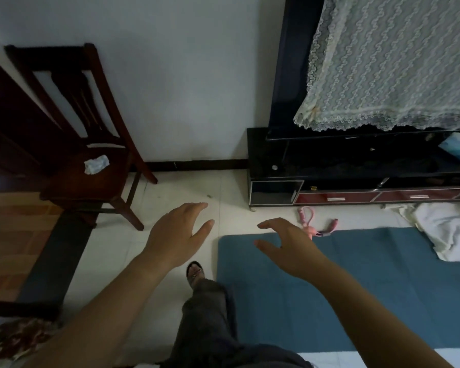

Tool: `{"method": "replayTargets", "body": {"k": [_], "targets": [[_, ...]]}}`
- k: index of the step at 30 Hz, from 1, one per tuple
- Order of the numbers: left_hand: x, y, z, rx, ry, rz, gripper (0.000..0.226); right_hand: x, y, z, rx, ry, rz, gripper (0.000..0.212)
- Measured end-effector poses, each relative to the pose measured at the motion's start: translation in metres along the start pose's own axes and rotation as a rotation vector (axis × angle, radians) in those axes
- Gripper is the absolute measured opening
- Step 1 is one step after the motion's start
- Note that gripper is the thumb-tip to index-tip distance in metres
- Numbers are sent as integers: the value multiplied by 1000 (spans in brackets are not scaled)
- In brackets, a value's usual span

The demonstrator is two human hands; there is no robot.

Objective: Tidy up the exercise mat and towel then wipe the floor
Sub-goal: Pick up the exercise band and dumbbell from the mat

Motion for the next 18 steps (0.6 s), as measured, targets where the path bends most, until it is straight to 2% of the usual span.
{"method": "replayTargets", "body": {"k": [7, 12, 14, 18], "targets": [[-150, -37, -102, -79, 139, -97, 56, -161, 20, -48, -8, 110, 59, 44], [-236, -103, -191, -120, 138, -111, 56, -287, 25, -114, -71, 128, -72, 48], [-263, -122, -218, -104, 144, -109, 55, -327, 23, -128, -87, 167, -66, 49], [-303, -140, -244, -89, 156, -111, 72, -372, 20, -138, -64, 194, -45, 50]]}}
Point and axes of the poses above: each hand's wrist, its own x-axis away from the middle knuckle, its own y-axis out of the palm, z = x × y, the point moved 1 cm from there along -x, towards the middle knuckle, and after that the axes turned 5 degrees about x, right-handed, at the moved point
